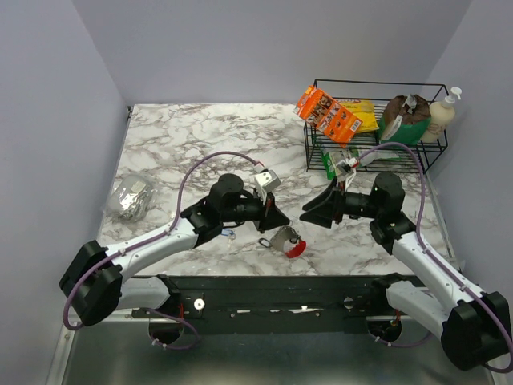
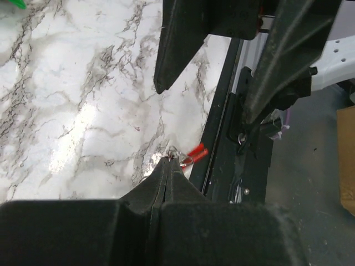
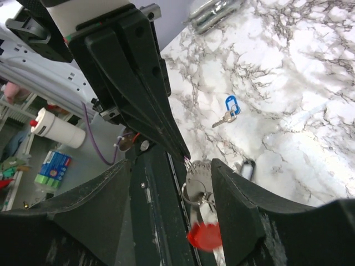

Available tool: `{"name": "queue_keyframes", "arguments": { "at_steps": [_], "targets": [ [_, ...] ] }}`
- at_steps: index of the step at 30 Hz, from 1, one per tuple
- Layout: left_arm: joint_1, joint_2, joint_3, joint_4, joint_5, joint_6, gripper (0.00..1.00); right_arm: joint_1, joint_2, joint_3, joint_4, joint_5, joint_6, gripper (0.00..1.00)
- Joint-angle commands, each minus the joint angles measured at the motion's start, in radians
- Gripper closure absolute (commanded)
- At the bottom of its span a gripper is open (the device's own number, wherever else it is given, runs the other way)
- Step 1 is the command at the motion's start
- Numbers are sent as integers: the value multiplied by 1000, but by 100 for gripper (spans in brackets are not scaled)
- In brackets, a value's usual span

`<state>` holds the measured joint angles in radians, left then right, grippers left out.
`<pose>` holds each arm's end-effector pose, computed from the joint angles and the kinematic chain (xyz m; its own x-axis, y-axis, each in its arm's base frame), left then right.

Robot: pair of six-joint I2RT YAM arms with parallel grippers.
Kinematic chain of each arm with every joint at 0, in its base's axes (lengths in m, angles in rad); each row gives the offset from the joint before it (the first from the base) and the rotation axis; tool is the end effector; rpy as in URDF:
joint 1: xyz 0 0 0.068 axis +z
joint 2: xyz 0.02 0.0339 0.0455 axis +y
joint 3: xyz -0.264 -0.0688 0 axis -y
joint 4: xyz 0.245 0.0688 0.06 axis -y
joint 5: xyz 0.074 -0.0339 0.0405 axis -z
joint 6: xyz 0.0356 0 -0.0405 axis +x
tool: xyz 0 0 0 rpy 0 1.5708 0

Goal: Put the keys on the keyring

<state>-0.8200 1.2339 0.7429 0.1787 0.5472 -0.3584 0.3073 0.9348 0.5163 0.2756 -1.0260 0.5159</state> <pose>0.1750 -0.2147 0.2680 -0.5338 0.1330 -0.8351 0.8275 0.2854 -0.4835 0.1842 0.0904 0.2680 -0.5934 0.0799 -0.8009 -0.7712 0.2282 0.5942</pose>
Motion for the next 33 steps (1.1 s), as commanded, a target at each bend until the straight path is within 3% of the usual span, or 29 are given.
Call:
{"name": "queue_keyframes", "arguments": {
  "at_steps": [1, 8, 26, 33],
  "targets": [
    [2, -71, -43, 168, 13, 16, 100, 0, -1, 19, 20, -81, -1, 32],
    [1, -80, -80, 257, 36, -5, 100, 6, 18, 13, 42, -115, 1, 32],
    [1, -65, -53, 280, 69, -50, 100, 49, 75, 2, 137, -98, 42, 38],
    [1, -62, -46, 280, 71, -56, 100, 96, 111, 25, 96, -72, 4, 42]
  ]
}}
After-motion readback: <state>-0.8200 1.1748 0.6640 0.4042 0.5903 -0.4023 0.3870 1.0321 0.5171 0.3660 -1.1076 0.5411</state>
